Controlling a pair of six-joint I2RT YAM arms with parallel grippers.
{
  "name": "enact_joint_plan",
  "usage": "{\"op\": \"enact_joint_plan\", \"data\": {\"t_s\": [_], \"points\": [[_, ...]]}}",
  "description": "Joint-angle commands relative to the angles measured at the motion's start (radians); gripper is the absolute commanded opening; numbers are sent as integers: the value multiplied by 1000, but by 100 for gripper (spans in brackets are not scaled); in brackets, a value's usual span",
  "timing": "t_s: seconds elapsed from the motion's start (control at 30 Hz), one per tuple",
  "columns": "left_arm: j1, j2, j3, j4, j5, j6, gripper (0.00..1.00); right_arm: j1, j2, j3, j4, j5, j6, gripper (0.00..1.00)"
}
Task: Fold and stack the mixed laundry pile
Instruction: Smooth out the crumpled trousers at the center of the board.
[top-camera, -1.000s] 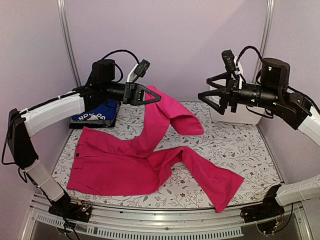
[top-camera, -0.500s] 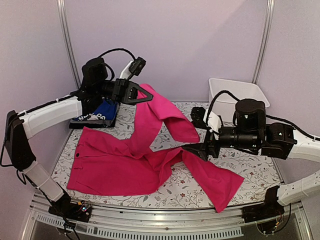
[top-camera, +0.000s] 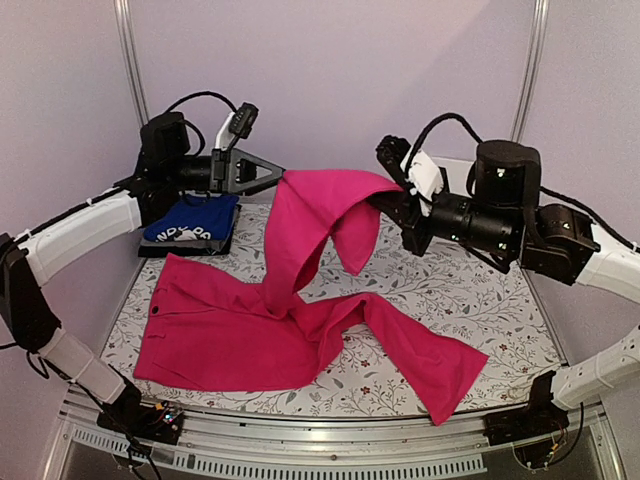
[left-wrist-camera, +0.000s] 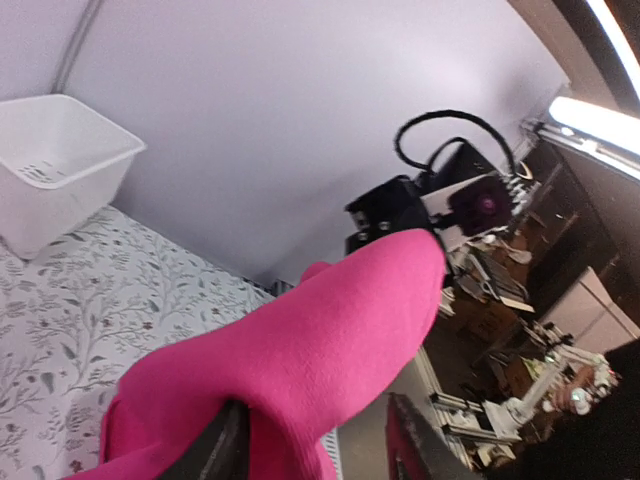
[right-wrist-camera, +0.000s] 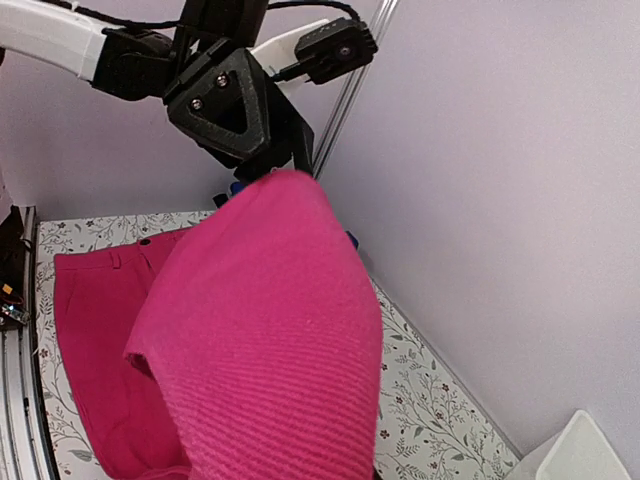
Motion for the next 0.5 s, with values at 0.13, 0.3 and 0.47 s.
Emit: {"op": "enact_joint_plan", "data": {"t_s": [0.13,0.3,0.47], "points": [[123,-196,-8,-665,-704,755,97,2,85,412,-635,250,322,0],[151,-139,-45,-921,-763,983,91,-18,158,422,-932,248,590,0],[122,-50,-77,-1041,-763,1109,82,-173,110,365,-971,125,721,0]]}}
